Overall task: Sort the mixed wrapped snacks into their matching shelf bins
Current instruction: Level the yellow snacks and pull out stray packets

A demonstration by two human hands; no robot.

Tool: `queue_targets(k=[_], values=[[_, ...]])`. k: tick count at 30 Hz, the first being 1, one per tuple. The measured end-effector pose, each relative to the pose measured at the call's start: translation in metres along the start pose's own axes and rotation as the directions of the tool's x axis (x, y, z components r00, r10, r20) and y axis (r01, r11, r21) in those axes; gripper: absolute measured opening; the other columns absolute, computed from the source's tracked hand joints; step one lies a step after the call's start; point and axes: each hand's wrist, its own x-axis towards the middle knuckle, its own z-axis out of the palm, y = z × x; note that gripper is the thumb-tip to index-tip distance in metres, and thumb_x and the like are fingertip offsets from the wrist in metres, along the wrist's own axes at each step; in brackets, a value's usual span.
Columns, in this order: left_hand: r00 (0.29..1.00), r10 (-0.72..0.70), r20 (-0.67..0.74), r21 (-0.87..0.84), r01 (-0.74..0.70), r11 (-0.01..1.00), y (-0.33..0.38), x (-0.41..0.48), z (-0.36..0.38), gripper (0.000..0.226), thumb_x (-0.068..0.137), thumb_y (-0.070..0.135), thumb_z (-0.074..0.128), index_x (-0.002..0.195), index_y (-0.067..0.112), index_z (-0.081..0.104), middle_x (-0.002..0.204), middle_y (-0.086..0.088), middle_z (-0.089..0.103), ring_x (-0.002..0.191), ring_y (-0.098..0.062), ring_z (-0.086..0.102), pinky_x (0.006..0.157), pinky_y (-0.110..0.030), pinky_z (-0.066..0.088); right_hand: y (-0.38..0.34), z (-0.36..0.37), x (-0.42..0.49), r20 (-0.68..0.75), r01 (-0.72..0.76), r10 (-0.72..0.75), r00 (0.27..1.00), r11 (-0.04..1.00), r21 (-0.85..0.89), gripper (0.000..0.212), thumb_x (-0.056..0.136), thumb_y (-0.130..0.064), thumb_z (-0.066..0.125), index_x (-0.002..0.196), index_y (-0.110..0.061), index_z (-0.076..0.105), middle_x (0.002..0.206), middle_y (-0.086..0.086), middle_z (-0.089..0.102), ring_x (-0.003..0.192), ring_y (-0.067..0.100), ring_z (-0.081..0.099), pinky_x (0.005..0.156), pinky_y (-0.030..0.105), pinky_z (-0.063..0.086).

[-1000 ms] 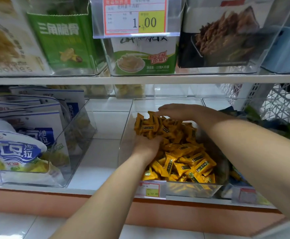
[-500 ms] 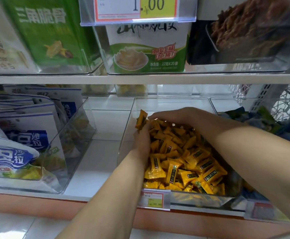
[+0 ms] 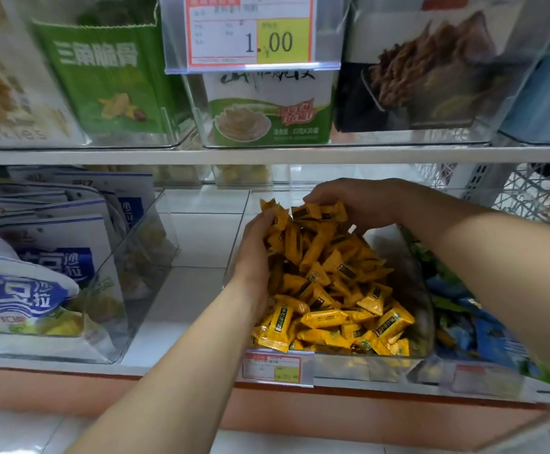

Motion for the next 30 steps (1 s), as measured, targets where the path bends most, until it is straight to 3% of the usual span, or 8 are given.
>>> queue_targets(k=[4, 8, 11, 13, 16, 21, 24, 30], values=[[0.993, -0.059, 0.101, 0.001, 0.059, 0.998, 0.007, -0.010, 0.006, 0.033, 0.089, 0.047, 0.060, 0.105, 0.023, 0.076, 0.090, -0.006, 0.077, 0.079, -0.024, 0.075, 0.061, -0.036, 0.059, 0.013, -0.007, -0.016, -0.001, 0.094, -0.095, 0.996, 0.995, 0.044, 0.028, 0.074, -0.057, 0.067, 0.078, -0.029, 0.065, 0.078, 0.001, 0.066, 0.070, 0.023, 0.063, 0.067, 0.037, 0.047], [0.994, 0.000, 0.110, 0.189, -0.021, 0.982, 0.010, -0.017, 0.009, 0.026, 0.091, 0.041, 0.058, 0.084, 0.028, 0.081, 0.089, -0.004, 0.077, 0.077, -0.022, 0.075, 0.071, -0.033, 0.060, 0.018, -0.009, -0.033, -0.008, 0.039, -0.039, 0.999, 0.997, -0.065, 0.063, 0.068, -0.074, 0.058, 0.101, -0.023, 0.076, 0.112, 0.000, 0.074, 0.094, 0.025, 0.061, 0.086, 0.042, 0.043], [0.970, 0.192, 0.147, 0.474, -0.239, 0.847, 0.007, -0.020, 0.006, 0.033, 0.095, 0.038, 0.055, 0.074, 0.028, 0.079, 0.079, 0.004, 0.076, 0.071, -0.010, 0.071, 0.063, -0.017, 0.052, 0.012, -0.005, -0.044, -0.115, 0.083, -0.095, 0.989, 0.992, -0.098, 0.060, 0.084, -0.066, 0.052, 0.104, -0.016, 0.078, 0.105, 0.007, 0.076, 0.097, 0.021, 0.070, 0.097, 0.038, 0.047], [0.942, 0.270, 0.199, 0.659, -0.333, 0.675, 0.000, -0.020, 0.003, 0.031, 0.093, 0.044, 0.059, 0.071, 0.028, 0.076, 0.072, 0.010, 0.073, 0.068, -0.003, 0.067, 0.058, -0.015, 0.047, 0.006, -0.001, -0.044, -0.215, 0.109, -0.158, 0.964, 0.969, -0.224, 0.042, 0.097, -0.048, 0.053, 0.095, -0.014, 0.079, 0.093, -0.001, 0.078, 0.088, 0.014, 0.073, 0.084, 0.024, 0.052], [0.947, 0.269, 0.177, 0.770, -0.303, 0.562, -0.014, -0.017, -0.002, 0.025, 0.087, 0.047, 0.068, 0.075, 0.026, 0.071, 0.083, 0.011, 0.073, 0.085, -0.007, 0.067, 0.075, -0.028, 0.052, 0.006, 0.008, -0.031, -0.286, -0.064, -0.080, 0.955, 0.885, -0.461, 0.031, 0.099, -0.038, 0.055, 0.105, -0.015, 0.074, 0.103, -0.007, 0.073, 0.095, 0.014, 0.070, 0.081, 0.025, 0.052], [0.966, 0.221, 0.132, 0.871, -0.219, 0.439, -0.033, -0.017, 0.000, 0.010, 0.093, 0.043, 0.060, 0.095, 0.035, 0.065, 0.104, 0.008, 0.068, 0.104, -0.021, 0.062, 0.078, -0.028, 0.047, 0.012, 0.022, -0.007, -0.307, -0.415, 0.293, 0.906, 0.760, -0.500, 0.071, 0.095, -0.070, 0.037, 0.148, -0.022, 0.044, 0.153, 0.008, 0.043, 0.136, 0.033, 0.044, 0.105, 0.043, 0.038], [0.992, 0.119, 0.027, 0.900, -0.076, 0.429, -0.038, 0.009, -0.010, 0.045, 0.095, 0.047, 0.052, 0.134, 0.026, 0.053, 0.129, -0.010, 0.060, 0.121, -0.034, 0.054, 0.087, -0.032, 0.041, 0.016, 0.028, 0.033, -0.247, -0.493, 0.427, 0.870, 0.751, -0.439, 0.086, 0.085, -0.082, 0.040, 0.148, -0.024, 0.045, 0.153, 0.013, 0.042, 0.129, 0.038, 0.051, 0.110, 0.048, 0.039], [0.999, 0.030, -0.018, 0.912, 0.005, 0.409, -0.039, 0.011, -0.004, 0.077, 0.082, 0.069, 0.053, 0.142, 0.021, 0.042, 0.137, -0.007, 0.056, 0.124, -0.034, 0.053, 0.101, -0.041, 0.044, 0.025, 0.028, 0.043, -0.104, -0.452, 0.443, 0.890, 0.835, -0.312, 0.084, 0.080, -0.086, 0.040, 0.142, -0.030, 0.051, 0.146, 0.014, 0.049, 0.114, 0.035, 0.060, 0.097, 0.042, 0.048]])
